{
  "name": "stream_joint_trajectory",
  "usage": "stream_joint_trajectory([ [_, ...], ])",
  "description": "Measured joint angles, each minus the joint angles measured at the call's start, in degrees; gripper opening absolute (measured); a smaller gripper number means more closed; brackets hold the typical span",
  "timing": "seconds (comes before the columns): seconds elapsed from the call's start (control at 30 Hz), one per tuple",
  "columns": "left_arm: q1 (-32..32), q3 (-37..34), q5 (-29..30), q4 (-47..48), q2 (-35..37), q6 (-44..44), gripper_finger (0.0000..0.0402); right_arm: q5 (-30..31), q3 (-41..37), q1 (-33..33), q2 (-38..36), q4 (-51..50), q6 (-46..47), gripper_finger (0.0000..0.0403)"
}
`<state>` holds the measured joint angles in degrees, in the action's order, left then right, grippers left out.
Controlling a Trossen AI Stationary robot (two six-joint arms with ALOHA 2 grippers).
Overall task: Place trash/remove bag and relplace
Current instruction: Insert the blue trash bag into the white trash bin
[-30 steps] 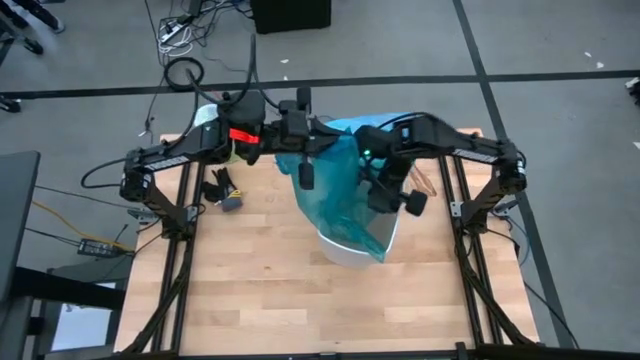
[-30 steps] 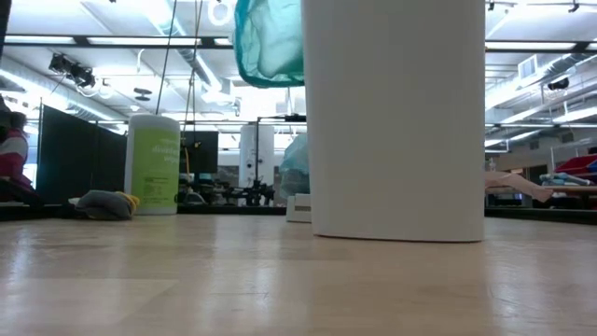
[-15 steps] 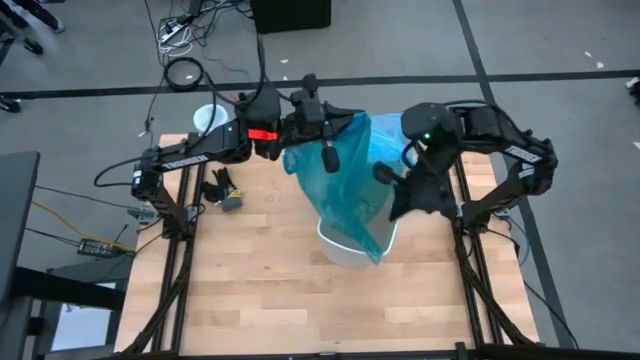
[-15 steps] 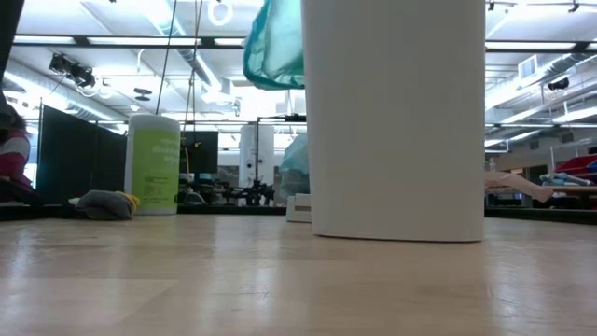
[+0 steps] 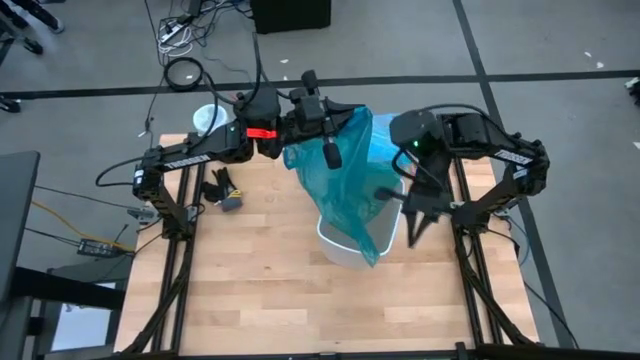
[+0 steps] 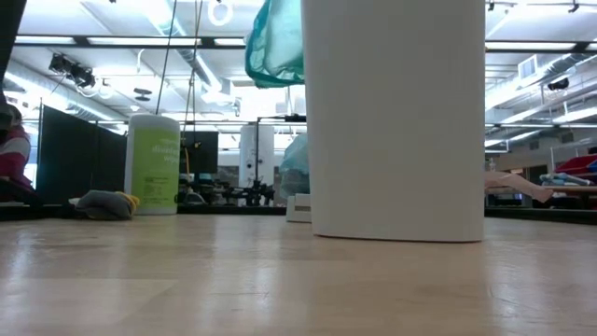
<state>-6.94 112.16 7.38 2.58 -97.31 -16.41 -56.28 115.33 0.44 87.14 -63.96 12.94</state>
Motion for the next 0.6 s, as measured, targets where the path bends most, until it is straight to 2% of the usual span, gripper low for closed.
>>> stream_joint_trajectory([
  [0.2, -0.07, 0.0, -0.02, -0.74, 0.03, -0.06, 0.0004, -1.79, -0.33, 2.71, 2.12, 4.37, 4.12, 0.0],
  [0.33, -0.23, 0.02, -0.04, -4.53, 0.07, -0.08, 0.0004, -6.61, -0.37, 4.76, 5.21, 9.13, 8.1, 0.0],
  [0.53, -0.24, 0.01, -0.18, -6.59, 0.07, -2.94, 0.0004, -11.83, -0.37, 5.7, 10.06, 9.19, 9.54, 0.0],
  [0.6, -0.48, 0.02, -2.38, -6.4, 0.1, -2.56, 0.0004, -12.28, -0.39, 5.41, 10.4, 10.27, 8.87, 0.0],
])
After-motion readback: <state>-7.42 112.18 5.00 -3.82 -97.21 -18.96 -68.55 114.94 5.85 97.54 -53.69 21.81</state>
